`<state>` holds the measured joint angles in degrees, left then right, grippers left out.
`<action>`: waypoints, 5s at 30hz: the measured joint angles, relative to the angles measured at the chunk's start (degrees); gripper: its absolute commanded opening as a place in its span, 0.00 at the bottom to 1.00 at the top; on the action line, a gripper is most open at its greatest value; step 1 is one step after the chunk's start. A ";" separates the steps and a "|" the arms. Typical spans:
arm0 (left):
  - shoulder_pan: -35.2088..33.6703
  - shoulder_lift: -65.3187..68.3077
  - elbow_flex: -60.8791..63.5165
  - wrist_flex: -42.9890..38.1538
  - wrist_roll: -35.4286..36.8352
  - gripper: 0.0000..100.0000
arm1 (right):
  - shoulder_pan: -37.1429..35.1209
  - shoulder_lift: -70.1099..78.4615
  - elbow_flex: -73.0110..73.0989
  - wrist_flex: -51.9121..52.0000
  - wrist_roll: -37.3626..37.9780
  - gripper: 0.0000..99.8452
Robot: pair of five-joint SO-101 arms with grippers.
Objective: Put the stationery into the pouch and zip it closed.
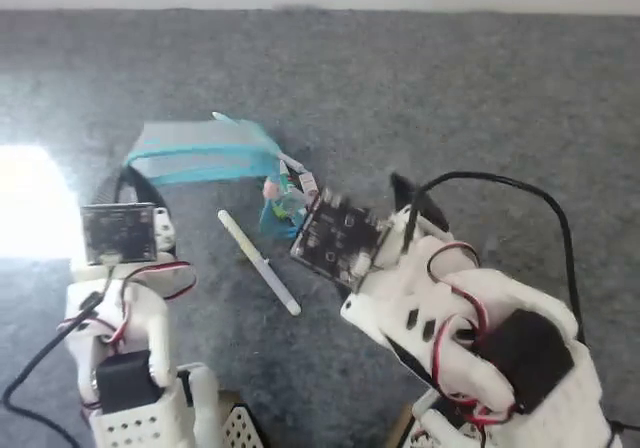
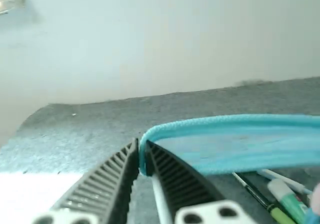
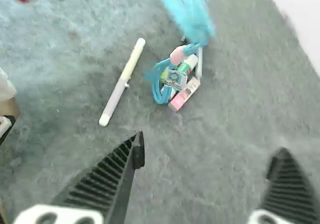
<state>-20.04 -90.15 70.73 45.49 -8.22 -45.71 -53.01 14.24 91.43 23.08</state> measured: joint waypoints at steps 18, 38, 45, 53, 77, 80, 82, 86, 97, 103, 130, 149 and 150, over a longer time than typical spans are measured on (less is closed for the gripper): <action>-29.19 -0.88 1.32 6.33 -3.43 0.01 | 0.09 18.73 34.99 -40.53 -10.73 0.45; -41.41 -0.26 10.64 6.42 -16.53 0.05 | -3.43 45.71 19.34 -35.34 -16.88 0.40; -45.19 -0.18 12.84 6.42 -26.02 0.19 | -3.60 38.42 19.69 -30.95 -17.05 0.39; -59.34 -0.18 16.35 -7.12 -26.55 0.18 | -3.08 37.27 20.84 -30.95 -17.05 0.39; -55.56 24.35 -23.74 22.86 -7.91 0.19 | -13.63 37.27 17.23 -33.49 -15.30 0.39; -61.54 24.18 -34.11 23.21 -2.37 0.19 | -17.49 37.27 17.23 -35.34 -15.30 0.39; -65.49 23.82 -37.19 22.15 -1.05 0.19 | -17.93 37.27 17.49 -37.19 -15.30 0.39; -69.54 24.62 -39.03 19.34 -0.35 0.19 | -16.70 37.27 20.84 -40.88 -15.30 0.38; -81.58 45.54 -45.63 11.60 -0.26 0.19 | -11.34 37.27 26.99 -45.10 -10.90 0.38; -81.93 51.96 -46.95 11.52 -3.69 0.19 | -11.25 40.09 19.60 -39.03 -1.76 0.39; -89.93 66.29 -54.33 2.29 -10.90 0.19 | -26.55 83.25 -26.64 -30.07 5.10 0.38; -89.93 66.29 -54.42 2.37 -11.08 0.18 | -26.02 92.84 -32.44 -29.89 7.30 0.10; -89.93 66.29 -54.42 2.37 -11.08 0.18 | -26.02 92.84 -32.62 -29.89 7.30 0.07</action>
<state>-109.98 -23.87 16.31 47.87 -19.30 -71.74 39.82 -18.37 61.54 30.37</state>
